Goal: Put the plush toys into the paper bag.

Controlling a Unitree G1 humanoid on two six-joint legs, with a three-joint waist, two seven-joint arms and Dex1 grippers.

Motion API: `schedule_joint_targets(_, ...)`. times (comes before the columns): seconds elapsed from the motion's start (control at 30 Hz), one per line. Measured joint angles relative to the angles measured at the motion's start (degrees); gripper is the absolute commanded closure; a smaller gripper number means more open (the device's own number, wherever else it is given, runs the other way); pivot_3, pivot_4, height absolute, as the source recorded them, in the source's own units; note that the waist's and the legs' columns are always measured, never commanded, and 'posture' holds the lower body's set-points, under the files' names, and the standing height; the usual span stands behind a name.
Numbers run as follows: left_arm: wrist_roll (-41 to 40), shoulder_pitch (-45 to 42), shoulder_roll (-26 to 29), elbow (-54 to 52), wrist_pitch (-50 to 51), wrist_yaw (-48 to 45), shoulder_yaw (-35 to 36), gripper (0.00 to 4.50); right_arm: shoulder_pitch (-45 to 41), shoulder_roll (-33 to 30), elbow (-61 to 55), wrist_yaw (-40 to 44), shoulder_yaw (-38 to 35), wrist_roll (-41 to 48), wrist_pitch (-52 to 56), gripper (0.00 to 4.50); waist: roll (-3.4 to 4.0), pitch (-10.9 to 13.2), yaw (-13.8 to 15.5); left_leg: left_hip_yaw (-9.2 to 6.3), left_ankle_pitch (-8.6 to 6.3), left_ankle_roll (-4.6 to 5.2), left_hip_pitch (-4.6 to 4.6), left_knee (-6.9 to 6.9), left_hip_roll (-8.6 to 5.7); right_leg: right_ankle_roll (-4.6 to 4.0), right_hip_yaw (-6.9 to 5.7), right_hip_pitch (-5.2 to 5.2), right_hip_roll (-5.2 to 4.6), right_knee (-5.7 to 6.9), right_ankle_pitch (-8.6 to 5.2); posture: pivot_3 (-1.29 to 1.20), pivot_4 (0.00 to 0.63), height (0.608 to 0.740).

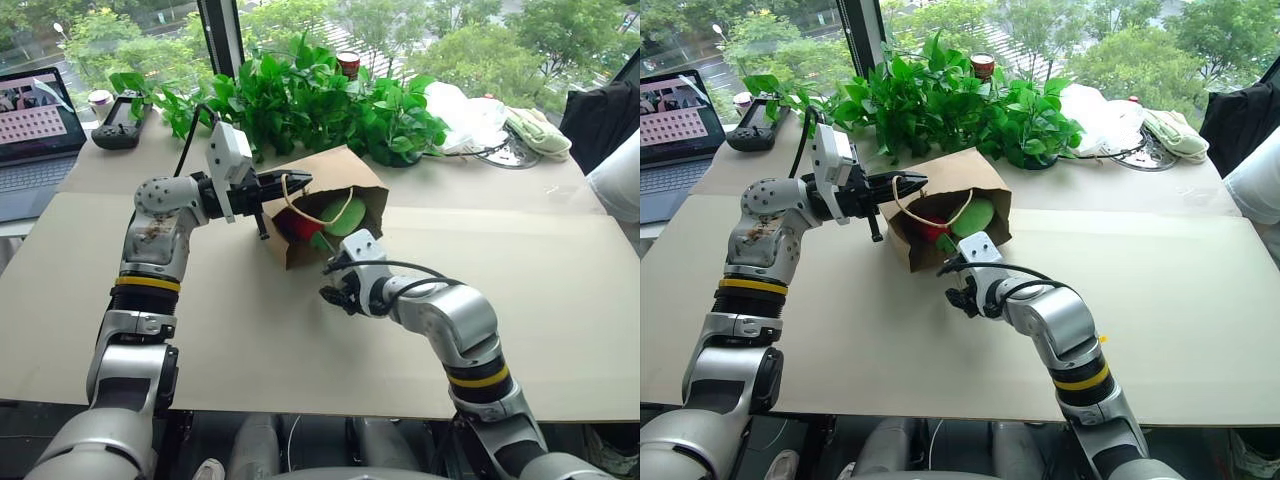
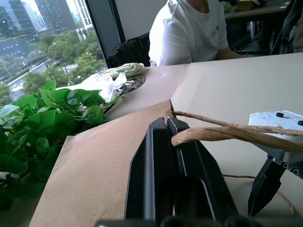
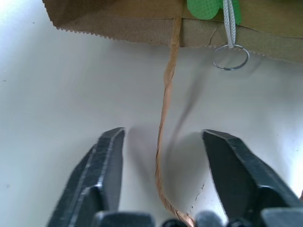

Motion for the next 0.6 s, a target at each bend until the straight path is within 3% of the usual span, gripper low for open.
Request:
schedule_joint_targets(0.17, 0.0, 0.0, 0.0, 0.0, 0.0, 0.0, 0.0, 4.50, 0.2, 0.1, 0.8, 0.0, 0.6, -0.4, -1.5, 4.41, 0.00, 0.0, -0.1, 0.00, 0.00, 0.00, 0.07, -0.01, 0.00, 0.00, 0.00, 0.04, 0.00, 0.01, 0.00, 0.00, 0.150, 0.740)
schedule_joint_targets(0.43, 0.0, 0.0, 0.0, 0.0, 0.0, 0.1, 0.0, 4.50, 0.3, -0.2, 1.4, 0.4, 0.3, -0.4, -3.0, 4.41, 0.00, 0.0, 0.0, 0.00, 0.00, 0.00, 0.06, 0.00, 0.00, 0.00, 0.01, 0.04, 0.00, 0.01, 0.00, 0.00, 0.150, 0.740)
schedule_joint_targets(0.6, 0.0, -0.4, -0.4, 1.1, 0.1, 0.3, 0.1, 4.50, -1.7, -2.2, 0.4, 2.0, -5.9, 0.5, -5.9, 4.41, 0.00, 0.0, 0.1, 0.01, 0.00, 0.00, 0.05, 0.00, -0.02, 0.00, 0.02, 0.04, -0.02, 0.00, 0.00, 0.00, 0.150, 0.740)
